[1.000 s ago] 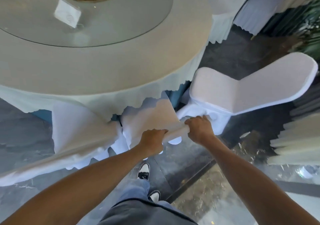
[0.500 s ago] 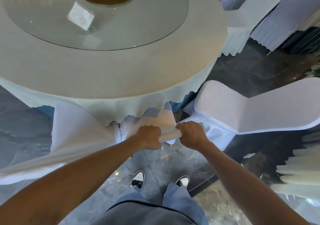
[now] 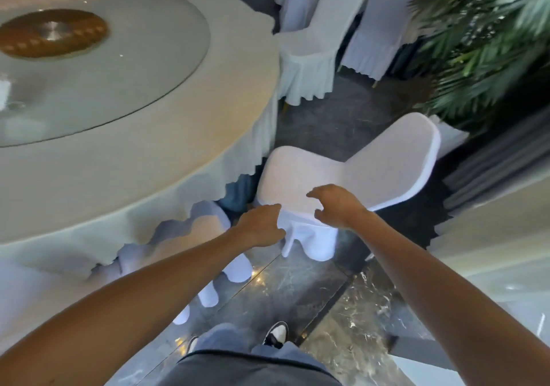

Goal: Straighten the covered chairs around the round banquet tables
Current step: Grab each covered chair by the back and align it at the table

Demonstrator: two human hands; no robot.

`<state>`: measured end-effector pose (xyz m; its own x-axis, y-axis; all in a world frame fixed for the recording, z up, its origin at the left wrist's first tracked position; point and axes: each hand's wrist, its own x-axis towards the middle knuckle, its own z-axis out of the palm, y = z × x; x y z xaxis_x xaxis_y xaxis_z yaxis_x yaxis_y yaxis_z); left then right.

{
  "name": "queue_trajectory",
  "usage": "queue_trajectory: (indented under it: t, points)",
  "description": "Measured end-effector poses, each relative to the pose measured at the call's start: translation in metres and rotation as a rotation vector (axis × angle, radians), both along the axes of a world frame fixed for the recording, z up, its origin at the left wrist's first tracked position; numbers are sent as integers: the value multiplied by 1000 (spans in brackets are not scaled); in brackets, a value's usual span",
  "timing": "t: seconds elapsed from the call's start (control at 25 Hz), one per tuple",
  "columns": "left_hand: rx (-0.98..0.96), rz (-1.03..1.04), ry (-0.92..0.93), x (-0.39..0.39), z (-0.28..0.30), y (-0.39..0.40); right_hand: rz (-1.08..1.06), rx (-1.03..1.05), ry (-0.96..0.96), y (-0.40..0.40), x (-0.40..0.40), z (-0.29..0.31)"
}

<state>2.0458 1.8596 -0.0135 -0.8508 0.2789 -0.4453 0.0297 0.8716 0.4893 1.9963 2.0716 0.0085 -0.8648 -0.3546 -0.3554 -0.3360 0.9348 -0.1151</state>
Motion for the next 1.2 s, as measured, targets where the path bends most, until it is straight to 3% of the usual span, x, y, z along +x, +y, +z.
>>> queue_trajectory:
  t: [0.36,0.56,0.96,1.2]
  points:
    - [-111,-84,94,-83,17,152,-111,101,138,143,-56,26]
    - [-15,-118,63,-149,5,229,-87,182,182,209,-110,22]
    - [104,-196,-33,-253,-18,354,-80,387,126,322,-224,21]
    - [134,-206,-120,-284,-38,404,40,468,39,374,-256,-10]
